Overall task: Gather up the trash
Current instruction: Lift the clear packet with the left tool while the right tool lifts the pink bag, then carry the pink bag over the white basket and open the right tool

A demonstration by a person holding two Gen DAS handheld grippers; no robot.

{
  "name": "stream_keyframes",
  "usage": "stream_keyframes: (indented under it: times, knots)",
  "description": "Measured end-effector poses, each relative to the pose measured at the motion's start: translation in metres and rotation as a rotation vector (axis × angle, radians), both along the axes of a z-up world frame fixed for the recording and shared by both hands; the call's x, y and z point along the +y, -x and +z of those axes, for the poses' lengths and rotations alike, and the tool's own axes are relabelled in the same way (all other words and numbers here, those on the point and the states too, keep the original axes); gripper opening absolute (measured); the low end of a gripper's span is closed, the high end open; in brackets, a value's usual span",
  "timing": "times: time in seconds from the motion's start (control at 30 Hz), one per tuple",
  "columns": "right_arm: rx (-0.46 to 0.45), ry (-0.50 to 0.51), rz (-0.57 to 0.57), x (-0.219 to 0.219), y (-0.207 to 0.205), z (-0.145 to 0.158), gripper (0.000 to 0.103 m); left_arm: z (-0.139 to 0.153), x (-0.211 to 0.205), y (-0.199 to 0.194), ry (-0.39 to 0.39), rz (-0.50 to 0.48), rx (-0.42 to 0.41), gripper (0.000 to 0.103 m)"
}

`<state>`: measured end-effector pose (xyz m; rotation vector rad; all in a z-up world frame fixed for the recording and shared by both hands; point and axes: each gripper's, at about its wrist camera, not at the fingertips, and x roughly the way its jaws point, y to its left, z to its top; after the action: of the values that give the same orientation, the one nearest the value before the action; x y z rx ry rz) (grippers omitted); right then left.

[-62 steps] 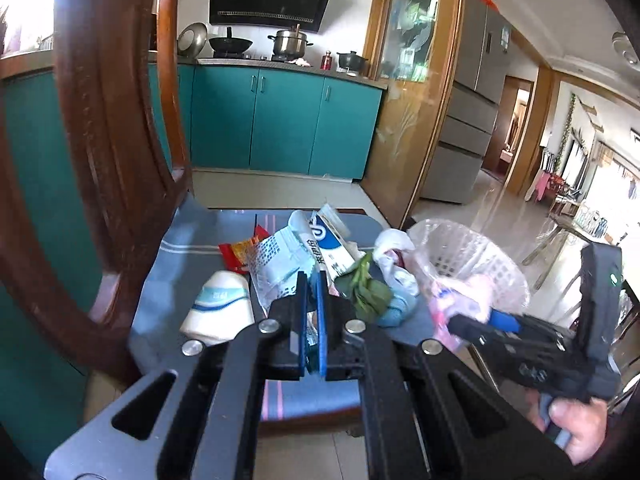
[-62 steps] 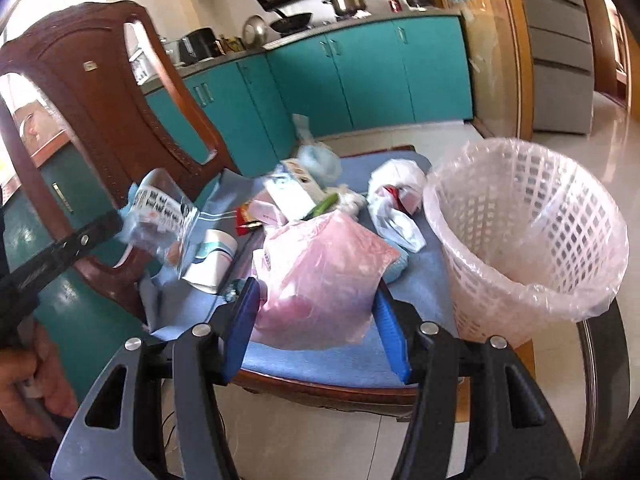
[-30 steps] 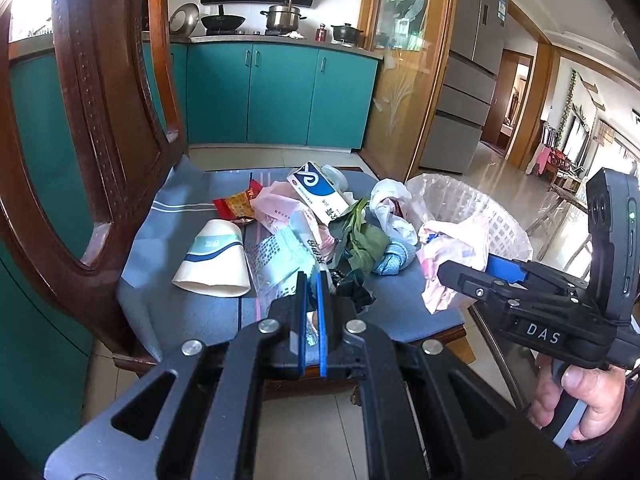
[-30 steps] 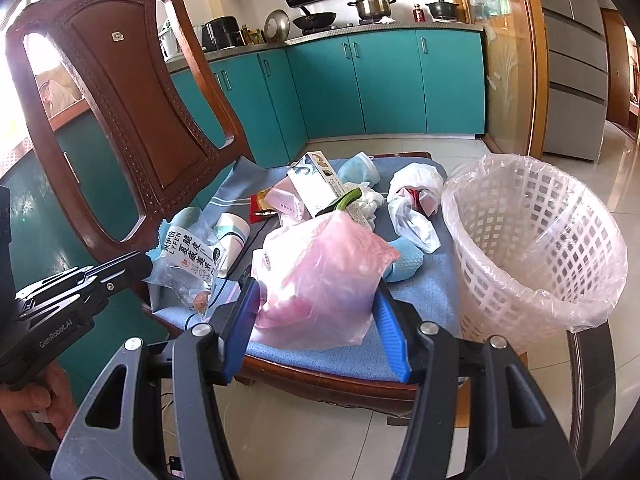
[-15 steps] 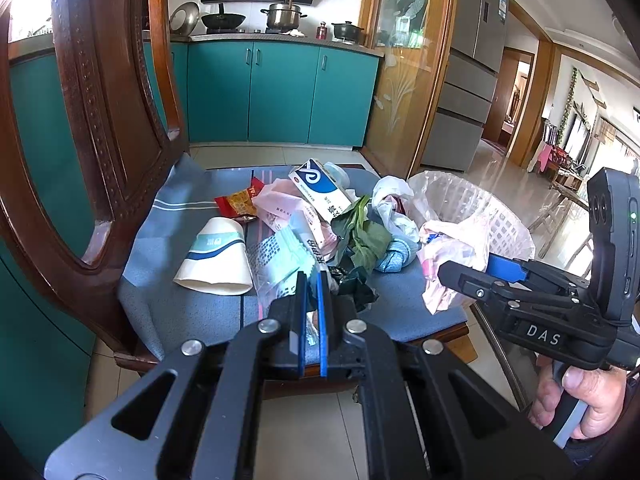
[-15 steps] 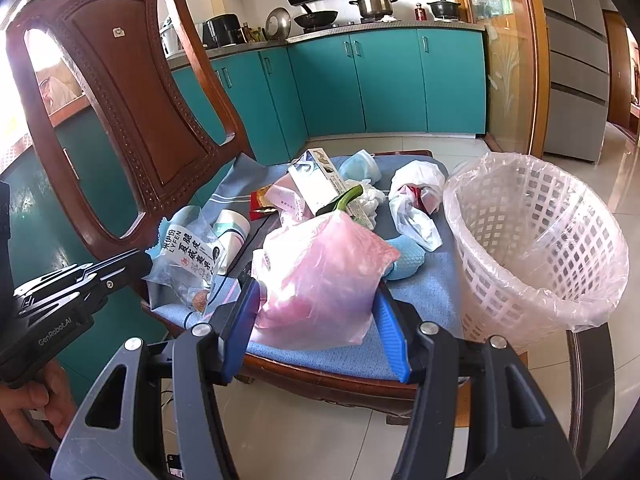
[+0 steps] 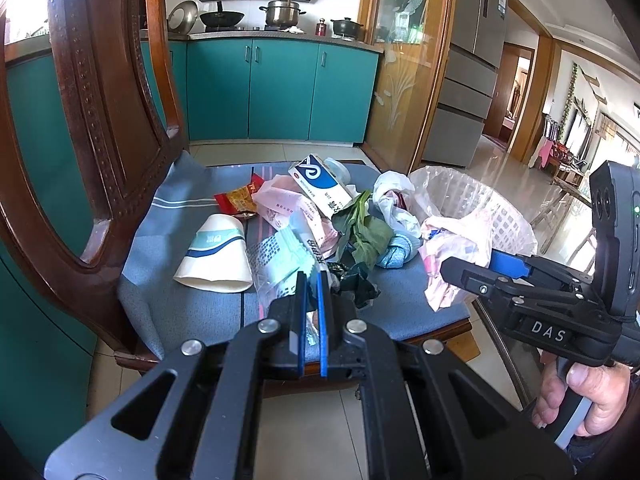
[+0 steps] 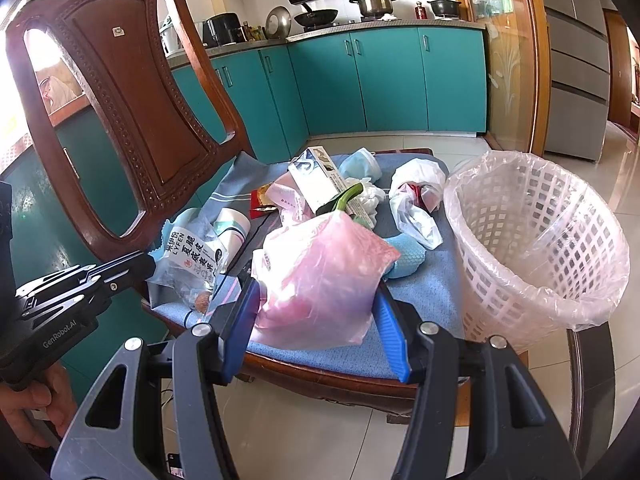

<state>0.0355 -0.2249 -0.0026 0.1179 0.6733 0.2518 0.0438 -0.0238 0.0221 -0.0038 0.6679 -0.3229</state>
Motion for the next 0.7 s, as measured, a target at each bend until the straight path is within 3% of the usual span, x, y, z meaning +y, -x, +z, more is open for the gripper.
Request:
stream_keyframes:
  times: [0.2,0.3,0.47,0.7]
  knots:
    - [-0.018,0.005,-0.014,-0.006,-0.002,0.005,0.056,0.000,0.000,0.000,0.000,0.001,-0.001,0.006]
    - [-0.069,0.032,-0.071,-0.023,-0.008,0.018,0.056,-0.001,0.001,0.000,0.001,0.002,0.000,0.006]
    - [-0.142,0.017,-0.249,-0.088,-0.034,0.043,0.056,0.000,0.002,0.001,0.003,0.003,-0.004,0.006]
    - [-0.097,-0.026,-0.428,-0.172,-0.062,0.034,0.057,0.000,0.003,0.001,0.002,0.005,0.000,0.006]
